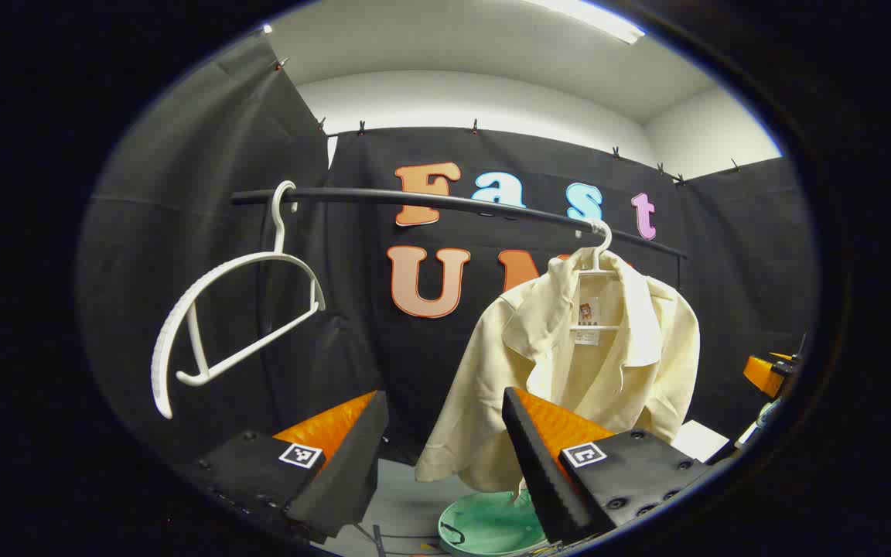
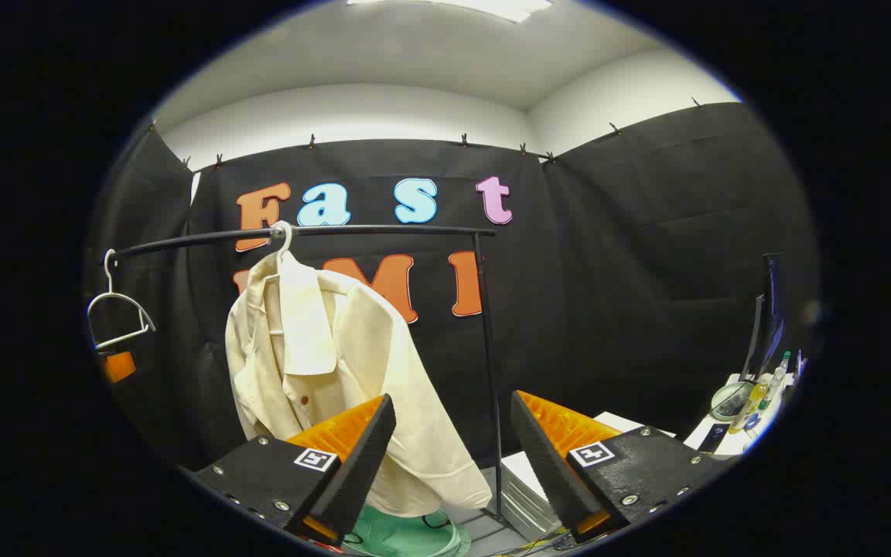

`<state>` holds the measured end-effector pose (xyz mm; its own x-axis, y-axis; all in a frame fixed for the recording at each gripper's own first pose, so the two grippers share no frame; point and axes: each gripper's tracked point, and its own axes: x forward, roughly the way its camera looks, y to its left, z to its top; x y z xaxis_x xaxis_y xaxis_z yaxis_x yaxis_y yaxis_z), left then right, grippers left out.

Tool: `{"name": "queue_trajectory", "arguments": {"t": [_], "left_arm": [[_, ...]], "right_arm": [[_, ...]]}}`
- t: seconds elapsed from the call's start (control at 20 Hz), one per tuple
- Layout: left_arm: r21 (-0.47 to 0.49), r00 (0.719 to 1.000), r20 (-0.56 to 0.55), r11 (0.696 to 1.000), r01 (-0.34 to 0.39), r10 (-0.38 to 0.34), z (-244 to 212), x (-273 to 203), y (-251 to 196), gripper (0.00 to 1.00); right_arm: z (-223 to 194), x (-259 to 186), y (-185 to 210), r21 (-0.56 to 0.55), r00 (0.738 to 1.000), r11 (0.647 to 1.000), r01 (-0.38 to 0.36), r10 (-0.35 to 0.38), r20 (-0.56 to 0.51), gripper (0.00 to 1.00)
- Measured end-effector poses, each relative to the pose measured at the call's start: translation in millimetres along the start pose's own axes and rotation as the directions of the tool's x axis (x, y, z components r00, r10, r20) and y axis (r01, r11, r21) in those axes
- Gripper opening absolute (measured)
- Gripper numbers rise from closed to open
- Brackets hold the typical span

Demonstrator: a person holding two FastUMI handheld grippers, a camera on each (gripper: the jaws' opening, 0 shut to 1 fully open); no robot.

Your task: Grasp the clothes on the hanger with both hands and then place them into the laundry hamper below.

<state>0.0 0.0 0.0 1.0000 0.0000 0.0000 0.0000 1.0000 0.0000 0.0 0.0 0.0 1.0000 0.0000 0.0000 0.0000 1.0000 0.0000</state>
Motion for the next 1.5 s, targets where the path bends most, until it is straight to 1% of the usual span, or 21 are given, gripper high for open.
{"name": "queue_trajectory", "arguments": {"t": [0.15,0.25,0.3,0.35,0.45,0.5,0.65,0.7,0.75,0.8,0.85,0.95,1.0,1.05,1.15,1.2,1.35,1.4,1.5], "left_arm": [[-0.004,1.0,0.013,1.0,-0.008,0.008,2.6,3.7,5.6,0.97],[-0.011,1.0,0.015,1.0,0.003,-0.003,3.6,2.7,4.0,0.97],[-0.01,1.0,0.011,1.0,0.009,-0.009,2.1,1.8,3.2,1.0],[-0.006,1.0,0.003,1.0,0.011,-0.011,0.4,1.1,4.5,0.97],[-0.006,1.0,-0.002,1.0,0.018,-0.018,-0.7,-1.4,2.4,0.97],[-0.005,1.0,-0.002,1.0,0.022,-0.022,-1.3,-2.3,2.4,1.0],[-0.009,1.0,-0.008,1.0,0.004,-0.004,-4.9,-5.9,6.9,1.0],[-0.013,1.0,-0.01,1.0,0.004,-0.004,-5.3,-6.8,7.7,0.97],[-0.017,1.0,-0.013,1.0,0.003,-0.003,-6.4,-8.3,7.9,0.97],[-0.017,1.0,-0.016,1.0,0.001,-0.002,-8.2,-9.4,8.8,1.0],[-0.016,1.0,-0.021,1.0,-0.001,0.001,-9.5,-11.3,10.2,1.0],[-0.015,1.0,-0.031,1.0,-0.002,0.002,-12.8,-14.9,12.1,1.0],[-0.016,0.999,-0.033,1.0,-0.001,0.0,-13.2,-16.8,12.3,0.97],[-0.017,0.999,-0.033,1.0,0.0,0.0,-13.7,-17.8,13.3,1.0],[-0.02,0.999,-0.035,1.0,-0.003,0.002,-14.3,-19.8,14.4,1.0],[-0.022,0.999,-0.034,1.0,-0.003,0.002,-14.5,-20.5,14.5,0.97],[-0.021,0.999,-0.036,1.0,-0.008,0.007,-16.3,-23.6,18.2,0.97],[-0.018,0.999,-0.039,1.0,-0.01,0.01,-17.3,-22.5,18.1,1.0],[-0.014,0.999,-0.042,1.0,-0.016,0.015,-19.4,-23.6,21.5,1.0]], "right_arm": [[4.0,-3.0,0.7,-0.014,1.0,1.0,0.015,-0.015,0.008,0.94],[4.5,-3.7,1.7,-0.017,1.0,1.0,0.019,-0.019,0.008,0.94],[5.4,-4.2,0.0,-0.015,1.0,1.0,0.023,-0.023,0.008,0.94],[5.9,-3.9,0.3,-0.013,1.0,1.0,0.026,-0.026,0.006,0.94],[4.7,-7.0,-0.1,-0.008,1.0,1.0,0.028,-0.028,0.005,0.94],[3.8,-8.0,0.0,-0.009,1.0,1.0,0.028,-0.028,0.002,0.94],[-0.1,-13.1,0.4,-0.019,1.0,0.999,0.03,-0.03,-0.004,0.94],[0.6,-14.9,0.3,-0.02,1.0,0.999,0.03,-0.03,-0.004,0.94],[-0.1,-16.4,1.2,-0.022,1.0,0.999,0.029,-0.029,-0.005,0.94],[0.7,-17.2,1.8,-0.023,1.0,0.999,0.026,-0.027,-0.006,0.94],[-0.7,-17.4,3.8,-0.024,1.0,0.999,0.024,-0.025,-0.009,0.94],[-3.2,-18.5,7.8,-0.021,1.0,1.0,0.018,-0.019,-0.016,0.94],[-5.5,-20.4,9.3,-0.019,1.0,1.0,0.014,-0.015,-0.021,0.94],[-7.2,-21.9,12.1,-0.017,1.0,1.0,0.01,-0.01,-0.025,0.94],[-12.1,-23.1,19.3,-0.018,0.999,1.0,-0.002,0.002,-0.036,0.94],[-13.0,-23.2,22.7,-0.016,0.999,1.0,-0.01,0.009,-0.04,0.94],[-20.0,-18.2,40.8,-0.01,0.998,0.999,-0.041,0.041,-0.046,0.94],[-24.7,-15.6,48.3,-0.006,0.997,0.998,-0.055,0.054,-0.053,0.93],[-31.8,-9.1,66.5,0.006,0.994,0.996,-0.087,0.087,-0.063,0.93]]}}
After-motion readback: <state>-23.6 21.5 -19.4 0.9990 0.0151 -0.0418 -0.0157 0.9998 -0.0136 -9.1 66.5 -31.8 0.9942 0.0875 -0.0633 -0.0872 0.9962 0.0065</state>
